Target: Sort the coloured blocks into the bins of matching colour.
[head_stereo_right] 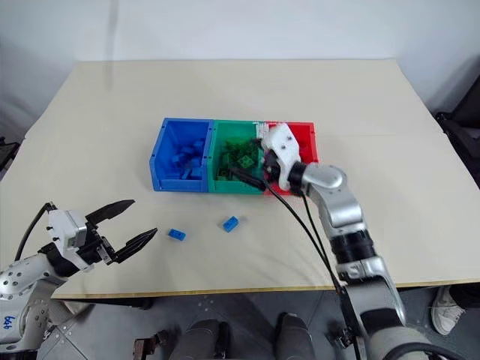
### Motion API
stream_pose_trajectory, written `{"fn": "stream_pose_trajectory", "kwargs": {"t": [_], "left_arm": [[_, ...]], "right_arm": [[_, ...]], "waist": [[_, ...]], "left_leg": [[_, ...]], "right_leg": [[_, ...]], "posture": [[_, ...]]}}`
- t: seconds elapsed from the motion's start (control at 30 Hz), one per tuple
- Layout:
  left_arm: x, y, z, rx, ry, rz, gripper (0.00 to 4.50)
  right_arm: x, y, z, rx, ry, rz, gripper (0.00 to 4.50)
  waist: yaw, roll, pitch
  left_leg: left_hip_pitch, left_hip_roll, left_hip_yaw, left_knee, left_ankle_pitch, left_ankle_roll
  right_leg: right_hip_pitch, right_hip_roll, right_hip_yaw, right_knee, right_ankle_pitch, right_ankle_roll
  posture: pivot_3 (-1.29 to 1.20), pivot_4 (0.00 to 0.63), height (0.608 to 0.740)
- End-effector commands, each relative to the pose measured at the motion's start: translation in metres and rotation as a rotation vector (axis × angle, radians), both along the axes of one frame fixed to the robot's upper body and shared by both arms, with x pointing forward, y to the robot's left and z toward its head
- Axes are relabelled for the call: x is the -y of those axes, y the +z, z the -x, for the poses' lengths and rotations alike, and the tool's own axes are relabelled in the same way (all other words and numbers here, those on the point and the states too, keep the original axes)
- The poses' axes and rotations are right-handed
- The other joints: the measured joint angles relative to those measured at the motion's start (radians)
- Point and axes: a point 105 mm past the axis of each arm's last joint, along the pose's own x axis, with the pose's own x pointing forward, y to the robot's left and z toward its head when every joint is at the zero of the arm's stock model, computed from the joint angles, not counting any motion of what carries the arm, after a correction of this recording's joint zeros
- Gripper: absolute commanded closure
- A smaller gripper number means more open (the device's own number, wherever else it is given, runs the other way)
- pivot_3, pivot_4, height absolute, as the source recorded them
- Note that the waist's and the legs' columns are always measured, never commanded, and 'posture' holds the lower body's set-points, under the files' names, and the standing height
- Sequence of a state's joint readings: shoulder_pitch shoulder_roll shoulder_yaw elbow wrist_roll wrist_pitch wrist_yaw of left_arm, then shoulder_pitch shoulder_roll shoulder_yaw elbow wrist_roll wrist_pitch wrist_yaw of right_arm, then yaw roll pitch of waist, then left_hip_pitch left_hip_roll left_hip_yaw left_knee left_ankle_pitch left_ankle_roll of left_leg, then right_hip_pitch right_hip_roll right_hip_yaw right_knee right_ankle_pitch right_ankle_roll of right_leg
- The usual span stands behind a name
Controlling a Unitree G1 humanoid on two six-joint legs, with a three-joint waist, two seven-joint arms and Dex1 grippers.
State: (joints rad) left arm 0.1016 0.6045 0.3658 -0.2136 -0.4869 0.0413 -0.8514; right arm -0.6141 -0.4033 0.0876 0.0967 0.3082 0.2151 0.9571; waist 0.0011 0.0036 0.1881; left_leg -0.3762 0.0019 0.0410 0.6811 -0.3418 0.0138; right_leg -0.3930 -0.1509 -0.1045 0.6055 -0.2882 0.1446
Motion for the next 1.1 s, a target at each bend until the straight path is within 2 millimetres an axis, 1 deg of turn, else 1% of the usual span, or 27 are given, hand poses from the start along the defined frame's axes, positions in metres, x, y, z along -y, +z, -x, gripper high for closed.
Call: {"fn": "stream_pose_trajectory", "kwargs": {"t": [0.03,0.07,0.1,0.13,0.2,0.23,0.3,0.37,0.4,0.5,0.57,0.6,0.67,0.73,0.83,0.9,0.93,0.97,1.03,1.1], "left_arm": [[-0.005,0.009,-0.003,0.026,-0.012,-0.020,0.00],[-0.007,0.007,-0.003,0.014,-0.020,-0.030,0.00],[-0.010,0.004,-0.003,-0.001,-0.026,-0.038,0.00],[-0.013,0.001,-0.003,-0.015,-0.028,-0.044,0.00],[-0.022,-0.004,-0.003,-0.030,-0.023,-0.065,0.00],[-0.026,-0.007,-0.003,-0.039,-0.023,-0.079,0.00],[-0.032,-0.009,-0.003,-0.051,-0.030,-0.091,0.00],[-0.035,-0.008,-0.004,-0.059,-0.037,-0.099,0.00],[-0.037,-0.008,-0.005,-0.065,-0.039,-0.099,0.00],[-0.042,-0.010,-0.005,-0.097,-0.041,-0.113,0.00],[-0.037,-0.012,-0.006,-0.134,-0.067,-0.143,0.00],[-0.021,-0.009,-0.008,-0.133,-0.123,-0.149,0.00],[0.003,-0.003,-0.010,-0.129,-0.204,-0.154,0.00],[0.040,0.003,-0.018,-0.151,-0.301,-0.183,0.00],[0.073,0.010,-0.028,-0.155,-0.346,-0.235,0.00],[0.102,0.006,-0.035,-0.215,-0.368,-0.288,0.00],[0.110,0.004,-0.037,-0.239,-0.369,-0.311,0.00],[0.122,0.001,-0.039,-0.274,-0.378,-0.310,0.00],[0.139,-0.004,-0.044,-0.310,-0.374,-0.299,0.00],[0.150,-0.011,-0.045,-0.342,-0.378,-0.308,0.00]], "right_arm": [[0.023,0.009,0.047,0.107,0.162,-0.006,0.03],[0.034,-0.002,0.055,0.106,0.163,0.049,0.03],[0.046,-0.010,0.066,0.121,0.183,0.073,0.03],[0.054,-0.012,0.074,0.135,0.193,0.063,0.03],[0.073,-0.013,0.081,0.125,0.136,0.029,0.03],[0.083,-0.016,0.089,0.110,0.145,0.038,0.03],[0.104,-0.025,0.100,0.093,0.137,0.114,0.03],[0.124,-0.031,0.104,0.062,0.090,0.170,0.03],[0.131,-0.031,0.104,0.053,0.064,0.173,0.03],[0.144,-0.033,0.106,0.029,0.014,0.183,0.03],[0.149,-0.035,0.107,0.022,-0.007,0.185,0.03],[0.149,-0.035,0.106,0.019,-0.013,0.180,0.03],[0.148,-0.036,0.105,0.023,-0.019,0.176,0.03],[0.145,-0.038,0.105,0.017,-0.019,0.176,0.03],[0.142,-0.039,0.104,0.017,-0.029,0.178,0.03],[0.138,-0.040,0.104,0.021,-0.034,0.174,0.03],[0.136,-0.041,0.104,0.022,-0.036,0.171,0.03],[0.134,-0.041,0.104,0.025,-0.035,0.167,0.03],[0.129,-0.042,0.105,0.029,-0.036,0.161,0.03],[0.124,-0.042,0.105,0.034,-0.037,0.156,0.03]], "waist": [[0.000,0.000,0.000],[-0.001,0.000,0.000],[-0.001,0.000,0.000],[-0.001,0.000,0.000],[-0.006,0.000,0.000],[-0.006,0.000,0.000],[-0.002,0.000,0.000],[-0.001,0.000,0.000],[-0.001,0.000,0.000],[-0.001,-0.001,0.000],[-0.001,-0.001,0.000],[-0.001,0.000,0.000],[0.003,0.000,0.000],[0.015,0.000,0.000],[0.025,0.000,0.000],[0.025,0.000,0.000],[0.025,0.000,0.000],[0.025,0.000,0.000],[0.023,0.000,0.000],[0.020,0.000,0.000]], "left_leg": [[0.000,0.000,0.000,0.000,0.000,0.000],[0.000,0.000,0.001,0.000,-0.001,0.000],[0.000,0.000,0.002,0.000,-0.001,0.001],[0.001,0.000,0.002,0.000,-0.001,0.001],[0.002,0.001,0.005,0.000,-0.002,0.000],[0.003,0.002,0.007,0.000,-0.002,0.000],[0.004,0.003,0.009,0.000,-0.002,0.000],[0.004,0.003,0.011,0.000,-0.002,0.000],[0.004,0.003,0.012,0.000,-0.002,0.001],[0.005,0.005,0.011,0.000,-0.002,0.000],[0.005,0.009,0.011,0.000,-0.003,0.000],[0.005,0.009,0.011,0.000,-0.003,0.000],[0.005,0.009,0.011,0.000,-0.003,0.000],[0.005,0.009,0.011,0.001,-0.003,0.000],[0.005,0.008,0.011,0.003,-0.003,0.000],[0.005,0.007,0.012,0.003,-0.003,0.000],[0.005,0.003,0.013,0.003,-0.003,0.000],[0.005,0.003,0.014,0.003,-0.002,0.000],[0.005,0.002,0.015,0.003,-0.002,0.000],[0.005,0.003,0.017,0.003,-0.002,0.000]], "right_leg": [[0.000,0.000,0.000,-0.001,0.000,0.000],[0.001,0.000,0.000,-0.001,0.000,0.000],[0.001,0.000,0.000,-0.001,0.000,0.000],[0.001,0.000,0.000,-0.002,0.000,0.000],[0.001,0.001,0.000,-0.003,0.000,0.000],[0.001,0.001,0.000,-0.003,0.000,0.000],[0.001,0.001,0.001,-0.003,0.000,0.000],[0.002,0.001,0.001,-0.003,0.000,0.001],[0.002,0.001,0.001,-0.003,0.000,0.001],[0.002,0.001,0.001,-0.003,0.000,0.001],[0.002,0.001,0.001,-0.003,0.000,0.001],[0.002,0.001,0.001,-0.003,0.000,0.001],[0.002,0.001,0.001,-0.003,0.000,0.001],[0.003,0.001,0.002,-0.003,0.001,0.001],[0.003,0.001,0.002,-0.002,0.001,0.002],[0.003,0.001,0.003,-0.002,0.001,0.002],[0.003,0.002,0.003,-0.002,0.001,0.002],[0.003,0.002,0.002,-0.002,0.001,0.001],[0.003,0.002,0.003,-0.002,0.001,0.001],[0.003,0.002,0.003,-0.002,0.001,0.002]], "posture": [[0.00,0.150,0.740],[0.00,0.150,0.740],[0.00,0.150,0.740],[0.00,0.150,0.740],[0.00,0.150,0.740],[0.00,0.150,0.740],[0.00,0.150,0.740],[0.00,0.150,0.740],[0.00,0.150,0.740],[0.00,0.150,0.740],[0.00,0.150,0.740],[0.00,0.150,0.740],[0.00,0.150,0.740],[0.00,0.150,0.740],[0.00,0.150,0.740],[0.00,0.150,0.740],[0.00,0.150,0.740],[0.00,0.150,0.740],[0.00,0.150,0.740],[0.00,0.150,0.740]]}}
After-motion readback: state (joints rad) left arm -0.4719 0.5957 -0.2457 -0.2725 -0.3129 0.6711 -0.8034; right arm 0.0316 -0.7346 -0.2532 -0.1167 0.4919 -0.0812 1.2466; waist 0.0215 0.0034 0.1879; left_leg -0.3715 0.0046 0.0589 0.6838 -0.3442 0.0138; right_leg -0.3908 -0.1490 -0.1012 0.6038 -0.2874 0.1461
